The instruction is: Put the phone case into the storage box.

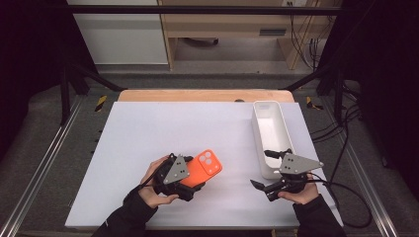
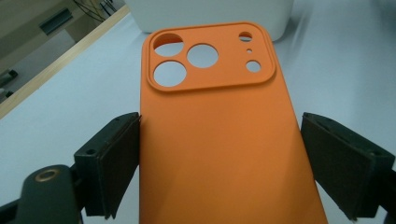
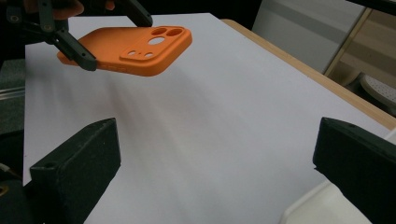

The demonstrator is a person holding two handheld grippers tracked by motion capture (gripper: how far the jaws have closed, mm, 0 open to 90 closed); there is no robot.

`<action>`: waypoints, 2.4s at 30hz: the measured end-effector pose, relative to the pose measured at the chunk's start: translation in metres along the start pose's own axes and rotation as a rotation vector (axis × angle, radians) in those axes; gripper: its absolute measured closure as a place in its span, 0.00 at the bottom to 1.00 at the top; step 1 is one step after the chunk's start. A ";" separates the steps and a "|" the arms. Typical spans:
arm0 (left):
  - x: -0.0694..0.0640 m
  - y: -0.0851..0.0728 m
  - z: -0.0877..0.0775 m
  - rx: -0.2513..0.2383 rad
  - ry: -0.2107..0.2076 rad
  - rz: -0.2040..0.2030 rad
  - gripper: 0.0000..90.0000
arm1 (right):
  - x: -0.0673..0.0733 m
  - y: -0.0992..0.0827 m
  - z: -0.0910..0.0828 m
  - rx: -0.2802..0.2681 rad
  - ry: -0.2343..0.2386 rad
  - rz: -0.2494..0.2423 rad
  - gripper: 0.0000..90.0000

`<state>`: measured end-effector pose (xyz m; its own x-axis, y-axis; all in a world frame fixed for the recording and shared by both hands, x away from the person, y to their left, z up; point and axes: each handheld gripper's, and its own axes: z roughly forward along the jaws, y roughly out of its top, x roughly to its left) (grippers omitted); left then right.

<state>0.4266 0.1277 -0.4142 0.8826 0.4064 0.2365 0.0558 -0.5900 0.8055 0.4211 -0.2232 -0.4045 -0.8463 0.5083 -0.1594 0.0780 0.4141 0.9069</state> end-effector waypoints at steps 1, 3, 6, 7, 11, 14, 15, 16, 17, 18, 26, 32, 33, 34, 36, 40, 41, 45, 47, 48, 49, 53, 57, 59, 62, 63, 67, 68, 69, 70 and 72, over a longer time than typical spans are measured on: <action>-0.001 0.001 0.000 0.001 -0.004 0.009 0.15 | 0.001 0.001 0.001 0.005 0.004 -0.007 0.01; -0.003 0.002 0.000 0.000 -0.014 0.022 0.15 | 0.004 0.004 0.004 0.018 0.015 -0.025 0.01; -0.004 0.003 0.000 0.006 -0.026 0.039 0.15 | 0.007 0.007 0.008 0.035 0.028 -0.053 0.01; -0.005 0.003 0.000 0.007 -0.031 0.042 0.15 | 0.008 0.007 0.009 0.040 0.032 -0.057 0.01; -0.007 0.003 0.001 0.016 -0.042 0.065 0.15 | 0.011 0.010 0.013 0.058 0.048 -0.081 0.02; -0.008 0.005 0.002 0.019 -0.051 0.081 0.15 | 0.013 0.013 0.015 0.067 0.057 -0.100 0.02; -0.009 0.006 0.002 0.019 -0.054 0.086 0.15 | 0.013 0.014 0.016 0.067 0.062 -0.108 0.02; -0.009 0.007 0.003 0.025 -0.059 0.091 0.15 | 0.014 0.015 0.016 0.069 0.066 -0.113 0.02; -0.010 0.008 0.003 0.022 -0.061 0.092 0.15 | 0.014 0.016 0.017 0.071 0.072 -0.119 0.02; -0.010 0.009 0.003 0.026 -0.063 0.100 0.15 | 0.015 0.017 0.018 0.073 0.078 -0.125 0.02; -0.013 0.015 0.005 0.024 -0.082 0.126 0.15 | 0.020 0.027 0.021 0.088 0.123 -0.185 0.02; -0.016 0.019 0.007 0.031 -0.097 0.150 0.15 | 0.023 0.030 0.022 0.092 0.136 -0.208 0.03; -0.016 0.020 0.007 0.032 -0.099 0.156 0.15 | 0.023 0.031 0.023 0.094 0.139 -0.213 0.03; -0.016 0.021 0.007 0.034 -0.100 0.160 0.15 | 0.023 0.031 0.023 0.095 0.139 -0.216 0.03; -0.017 0.022 0.007 0.033 -0.105 0.167 0.15 | 0.024 0.032 0.024 0.091 0.136 -0.221 0.03; -0.018 0.025 0.006 0.033 -0.112 0.182 0.15 | 0.024 0.033 0.025 0.097 0.156 -0.232 0.03; -0.019 0.026 0.006 0.031 -0.114 0.184 0.15 | 0.024 0.033 0.025 0.097 0.159 -0.237 0.03; -0.019 0.031 0.005 0.026 -0.123 0.201 0.15 | 0.024 0.036 0.025 0.090 0.173 -0.253 0.02; -0.019 0.033 0.003 0.020 -0.124 0.206 0.15 | 0.025 0.037 0.025 0.087 0.178 -0.262 0.02; -0.020 0.035 0.003 0.013 -0.127 0.204 0.15 | 0.026 0.038 0.025 0.090 0.179 -0.271 0.03; -0.020 0.035 0.002 0.012 -0.128 0.207 0.15 | 0.026 0.039 0.025 0.092 0.188 -0.277 0.03; -0.020 0.037 0.002 0.008 -0.131 0.211 0.15 | 0.028 0.044 0.025 0.087 0.203 -0.287 0.03; -0.021 0.038 0.001 0.008 -0.136 0.216 0.15 | 0.026 0.045 0.026 0.086 0.206 -0.281 0.03; -0.022 0.038 0.001 0.001 -0.139 0.214 0.15 | 0.026 0.044 0.027 0.086 0.217 -0.281 0.03; -0.022 0.040 0.001 -0.003 -0.141 0.218 0.15 | 0.026 0.044 0.028 0.083 0.226 -0.283 0.03; -0.022 0.040 0.001 -0.008 -0.144 0.216 0.15 | 0.027 0.044 0.029 0.086 0.230 -0.283 0.03; -0.024 0.042 0.002 -0.015 -0.157 0.221 0.15 | 0.027 0.043 0.030 0.092 0.238 -0.285 0.03; -0.024 0.042 0.002 -0.014 -0.160 0.224 0.15 | 0.028 0.043 0.030 0.091 0.246 -0.285 0.03; -0.025 0.043 0.002 -0.015 -0.163 0.225 0.15 | 0.028 0.043 0.031 0.091 0.250 -0.284 0.03; -0.026 0.043 0.003 -0.016 -0.168 0.225 0.15 | 0.028 0.043 0.031 0.091 0.254 -0.284 0.03; -0.026 0.043 0.003 -0.015 -0.174 0.230 0.15 | 0.028 0.042 0.032 0.095 0.268 -0.282 0.03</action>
<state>0.4071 0.0892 -0.3873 0.9380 0.1368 0.3185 -0.1610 -0.6419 0.7497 0.4177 -0.1673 -0.3834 -0.9480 0.1549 -0.2780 -0.1393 0.5834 0.8002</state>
